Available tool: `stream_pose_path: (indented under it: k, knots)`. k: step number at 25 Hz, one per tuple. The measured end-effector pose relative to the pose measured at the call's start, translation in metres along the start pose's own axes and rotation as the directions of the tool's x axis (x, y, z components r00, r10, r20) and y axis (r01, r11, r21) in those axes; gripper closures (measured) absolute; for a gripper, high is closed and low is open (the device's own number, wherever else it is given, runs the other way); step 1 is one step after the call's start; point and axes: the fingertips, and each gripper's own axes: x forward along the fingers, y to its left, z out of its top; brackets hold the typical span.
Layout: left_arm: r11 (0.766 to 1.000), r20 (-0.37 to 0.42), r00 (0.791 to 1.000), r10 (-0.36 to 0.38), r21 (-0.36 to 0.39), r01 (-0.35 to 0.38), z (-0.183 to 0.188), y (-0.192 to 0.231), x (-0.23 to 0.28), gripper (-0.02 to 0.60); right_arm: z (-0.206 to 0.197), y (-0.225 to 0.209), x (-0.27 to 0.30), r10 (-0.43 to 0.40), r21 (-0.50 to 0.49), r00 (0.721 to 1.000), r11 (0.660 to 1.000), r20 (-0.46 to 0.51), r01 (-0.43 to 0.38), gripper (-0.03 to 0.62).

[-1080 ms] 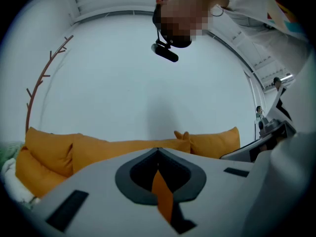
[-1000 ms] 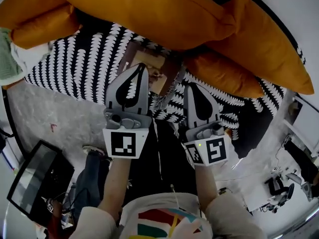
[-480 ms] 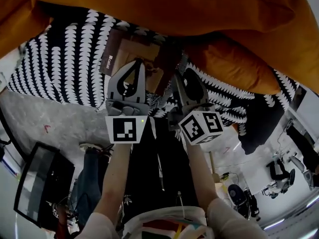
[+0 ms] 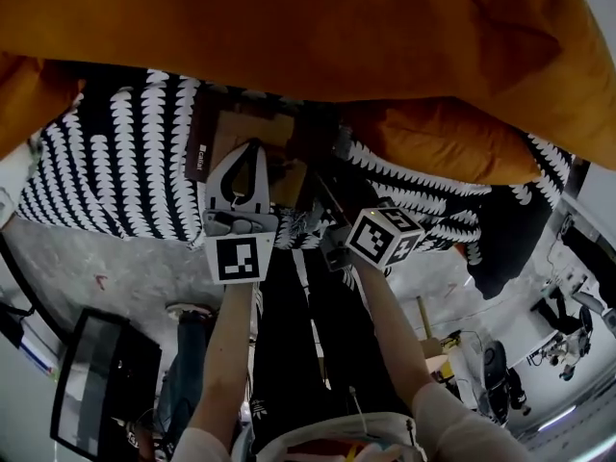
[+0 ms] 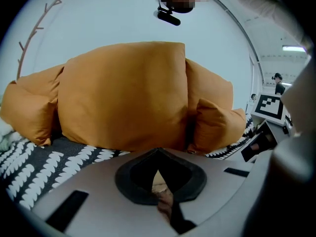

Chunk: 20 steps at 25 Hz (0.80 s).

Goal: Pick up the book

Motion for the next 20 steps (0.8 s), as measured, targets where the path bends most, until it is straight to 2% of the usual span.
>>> stream_pose_path:
  k: [5, 10, 15, 20]
  knots:
    - [1.0, -0.042, 0.999, -0.008, 0.022, 0.009, -0.017, 0.003, 0.006, 0.588, -0.001, -0.009, 0.01, 0.008, 0.048, 1.0, 0.999, -0.026, -0.007, 0.395]
    - [0.997, -0.081, 0.996, -0.023, 0.07, 0.028, -0.03, 0.0, 0.012, 0.588, -0.002, -0.003, 0.013, 0.085, 0.069, 0.993, 0.995, -0.086, -0.079, 0.395]
    - [1.0, -0.072, 0.997, -0.014, 0.016, 0.015, -0.03, 0.006, 0.013, 0.588, -0.004, -0.007, 0.024, 0.081, 0.052, 0.988, 0.996, -0.13, -0.075, 0.395]
    - [0.997, -0.092, 0.995, -0.046, 0.064, 0.052, -0.034, -0.002, 0.014, 0.586, -0.005, -0.006, 0.026, 0.102, 0.072, 0.984, 0.993, -0.144, -0.093, 0.395]
